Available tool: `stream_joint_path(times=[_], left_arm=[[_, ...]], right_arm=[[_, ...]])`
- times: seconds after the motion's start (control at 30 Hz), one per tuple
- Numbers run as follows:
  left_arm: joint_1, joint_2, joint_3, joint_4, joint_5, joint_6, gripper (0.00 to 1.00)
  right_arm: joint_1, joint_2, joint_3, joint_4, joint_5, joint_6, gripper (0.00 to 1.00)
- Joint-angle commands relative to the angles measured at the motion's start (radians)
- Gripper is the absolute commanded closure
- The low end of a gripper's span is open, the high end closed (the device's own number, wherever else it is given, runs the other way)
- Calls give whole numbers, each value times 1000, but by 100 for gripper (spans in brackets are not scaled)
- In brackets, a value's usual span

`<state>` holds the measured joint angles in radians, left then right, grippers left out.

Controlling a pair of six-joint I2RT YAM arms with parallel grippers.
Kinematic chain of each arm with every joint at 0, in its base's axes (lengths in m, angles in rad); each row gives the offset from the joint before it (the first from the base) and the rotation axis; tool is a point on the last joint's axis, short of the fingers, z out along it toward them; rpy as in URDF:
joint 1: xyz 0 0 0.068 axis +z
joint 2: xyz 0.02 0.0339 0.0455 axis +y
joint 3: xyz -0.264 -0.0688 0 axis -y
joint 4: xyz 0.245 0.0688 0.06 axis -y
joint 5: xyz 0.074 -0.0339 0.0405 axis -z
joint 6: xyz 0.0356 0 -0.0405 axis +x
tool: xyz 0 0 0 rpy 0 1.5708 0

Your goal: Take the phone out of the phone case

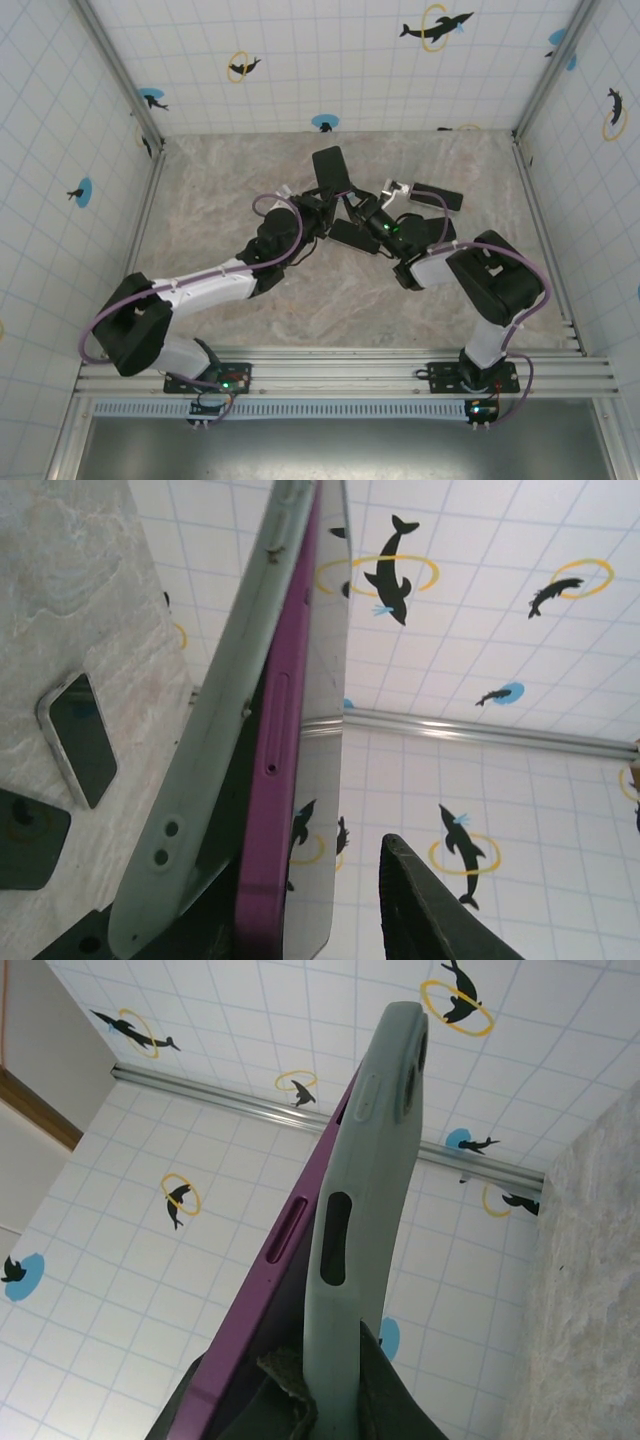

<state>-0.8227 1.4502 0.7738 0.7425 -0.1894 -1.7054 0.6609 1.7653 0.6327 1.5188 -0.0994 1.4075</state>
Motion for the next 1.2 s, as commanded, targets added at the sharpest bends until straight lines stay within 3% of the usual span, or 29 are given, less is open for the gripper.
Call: stream_joint_path(times=[0.0,0.27,0.6,1.0,1.17], left_arm=[[10,37,45,39,-16,-38,69],[8,15,72,2,-22,-24,88],[-3,10,95,1,-14,-15,100],[-7,14,126,-14,4,35,100],[48,-74,110,-171,44,159,100]], right_arm=[[27,-13,6,209,16,-31,99],[41,-22,-8,138,62,-57,99],[49,-80,-41,-127,174,-113,99],[70,-98,-22,-335,234,-195,98],[56,-113,-47,-354,261,-190,98]])
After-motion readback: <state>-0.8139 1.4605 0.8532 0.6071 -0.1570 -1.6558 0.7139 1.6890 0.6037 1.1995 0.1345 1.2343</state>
